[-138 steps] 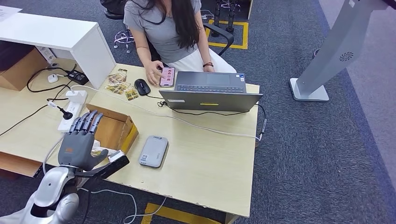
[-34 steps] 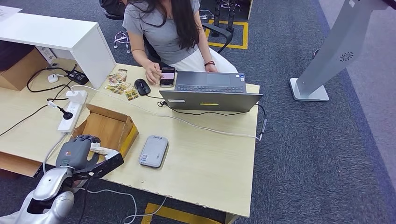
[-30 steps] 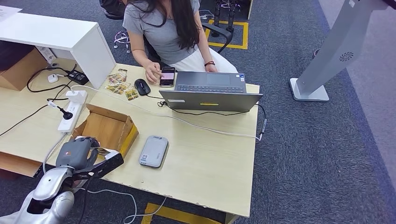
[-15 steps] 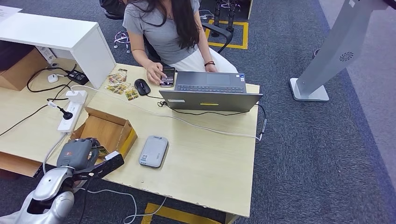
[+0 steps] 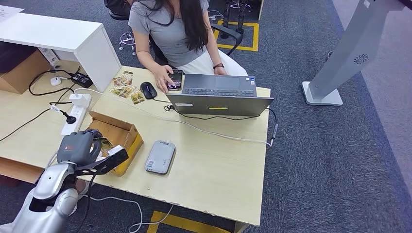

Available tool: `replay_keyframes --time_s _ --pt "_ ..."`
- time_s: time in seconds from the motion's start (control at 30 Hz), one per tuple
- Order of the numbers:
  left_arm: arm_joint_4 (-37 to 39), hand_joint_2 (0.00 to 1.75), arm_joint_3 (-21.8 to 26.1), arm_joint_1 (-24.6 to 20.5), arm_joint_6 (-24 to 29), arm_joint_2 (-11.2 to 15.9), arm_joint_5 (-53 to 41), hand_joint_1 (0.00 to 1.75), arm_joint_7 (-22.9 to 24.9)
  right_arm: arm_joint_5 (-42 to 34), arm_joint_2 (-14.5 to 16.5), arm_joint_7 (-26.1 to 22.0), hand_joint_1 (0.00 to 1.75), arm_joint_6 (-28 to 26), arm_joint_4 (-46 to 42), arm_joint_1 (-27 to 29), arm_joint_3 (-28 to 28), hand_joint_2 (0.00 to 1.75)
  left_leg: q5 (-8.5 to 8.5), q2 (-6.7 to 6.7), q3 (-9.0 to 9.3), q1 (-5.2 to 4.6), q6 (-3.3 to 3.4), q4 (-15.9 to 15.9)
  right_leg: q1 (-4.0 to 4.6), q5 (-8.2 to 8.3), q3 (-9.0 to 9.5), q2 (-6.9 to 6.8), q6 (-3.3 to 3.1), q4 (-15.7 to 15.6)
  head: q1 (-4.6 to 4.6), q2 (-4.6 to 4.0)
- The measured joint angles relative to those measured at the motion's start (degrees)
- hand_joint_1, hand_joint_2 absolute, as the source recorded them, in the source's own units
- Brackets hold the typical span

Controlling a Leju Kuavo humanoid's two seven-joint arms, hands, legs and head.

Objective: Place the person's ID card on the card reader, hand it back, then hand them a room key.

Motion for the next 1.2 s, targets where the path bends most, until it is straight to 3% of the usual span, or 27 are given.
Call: replay_keyframes --time_s 0.37,0.53,0.63,0.9,1.2 --pt "3.73 1.75 -3.89 -16.07 -0.01 -0.02 -3.17 1.75 -0.22 -0.12 1.12 2.11 0.00 -4.68 -0.24 -0.64 0.43 0.00 0.08 0.05 -0.02 0.00 -0.02 0.01 0.00 0.19 0.04 0.08 -0.04 0.02 0.00 0.00" --pt "6.26 1.75 -5.65 -22.42 5.60 -0.01 -5.85 1.75 -0.21 0.04 1.32 2.08 0.00 -4.51 -0.39 -0.78 0.85 0.00 0.10 0.04 -0.05 0.00 0.00 0.02 0.00 0.19 0.00 0.07 -0.04 0.02 0.01 0.00" --pt "8.67 1.75 -6.54 -27.31 8.04 -0.01 -7.24 1.75 -0.22 0.15 1.32 2.00 0.00 -4.18 -0.50 -0.83 1.42 0.00 0.10 0.06 -0.05 0.00 0.00 0.02 0.00 0.22 0.01 0.09 -0.03 0.02 0.00 0.00" --pt "19.58 1.75 -10.72 -39.11 8.13 -0.57 -13.28 1.75 0.73 0.10 1.32 1.57 0.00 -3.18 -0.68 -0.95 1.85 0.00 0.16 0.07 -0.06 0.00 -0.03 0.03 0.00 0.26 -0.01 0.11 -0.02 0.03 0.01 0.00" --pt "27.08 1.75 -13.44 -44.06 9.39 -1.84 -15.33 1.75 1.64 0.09 1.32 1.45 0.00 -3.06 -0.68 -1.02 1.91 0.00 0.16 0.11 -0.07 -0.01 -0.03 0.02 0.00 0.27 -0.03 0.15 -0.02 0.03 0.00 0.00"
